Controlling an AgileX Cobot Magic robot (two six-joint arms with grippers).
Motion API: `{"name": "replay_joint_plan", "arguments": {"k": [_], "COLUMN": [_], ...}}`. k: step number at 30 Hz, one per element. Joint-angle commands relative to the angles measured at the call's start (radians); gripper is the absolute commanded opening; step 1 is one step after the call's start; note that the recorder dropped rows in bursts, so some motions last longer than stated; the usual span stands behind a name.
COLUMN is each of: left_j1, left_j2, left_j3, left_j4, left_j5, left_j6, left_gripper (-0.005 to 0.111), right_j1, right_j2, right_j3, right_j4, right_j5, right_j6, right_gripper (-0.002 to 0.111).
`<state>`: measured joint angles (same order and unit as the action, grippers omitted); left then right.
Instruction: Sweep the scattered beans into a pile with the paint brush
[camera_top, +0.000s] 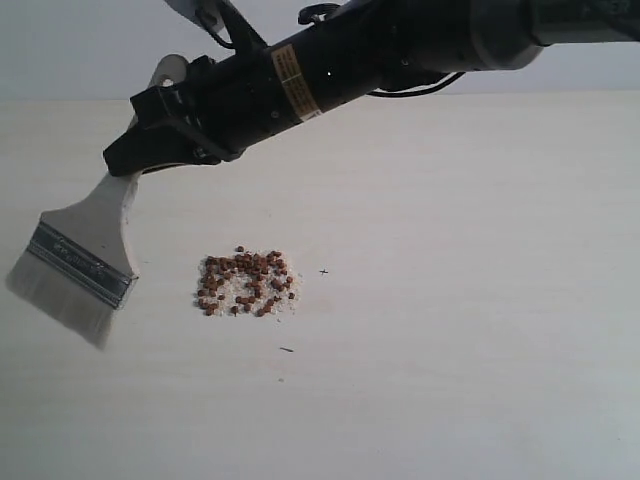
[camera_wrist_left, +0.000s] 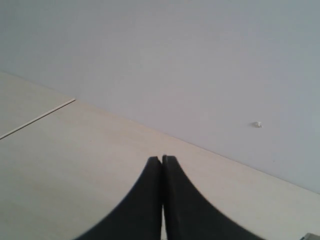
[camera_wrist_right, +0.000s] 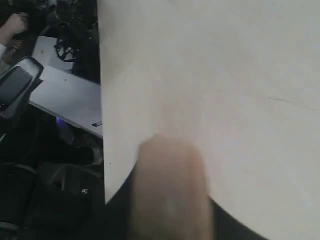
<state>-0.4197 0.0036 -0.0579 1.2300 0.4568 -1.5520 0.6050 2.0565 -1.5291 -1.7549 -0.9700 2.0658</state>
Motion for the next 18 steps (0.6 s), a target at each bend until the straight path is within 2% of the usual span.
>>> {"name": "replay_joint_plan", "arguments": {"k": [1, 9, 15, 18], "left_j1": [0.002, 0.002, 0.002, 0.002], "left_j2": [-0.004, -0.004, -0.004, -0.004], "left_j3": [0.001, 0.001, 0.001, 0.001], "left_j4": [0.004, 0.004, 0.004, 0.004], "left_j5": [0.004, 0.004, 0.004, 0.002], "left_j6": [0.005, 0.005, 0.005, 0.005], "left_gripper": [0.000, 0.000, 0.000, 0.000], "right_j1": [-0.003, -0.003, -0.005, -0.032], "right_j2": [0.054, 0.146, 0.181, 0.156], "right_j3": [-0.070, -0.201, -0.235, -0.239], "right_j4": [0.010, 0.010, 0.010, 0.010], "right_j5": [-0.055, -0.102, -0.097, -0.154], "right_j6": [0.051, 0.055, 0.050, 0.023], "right_gripper": [0.000, 0.000, 0.000, 0.000]}}
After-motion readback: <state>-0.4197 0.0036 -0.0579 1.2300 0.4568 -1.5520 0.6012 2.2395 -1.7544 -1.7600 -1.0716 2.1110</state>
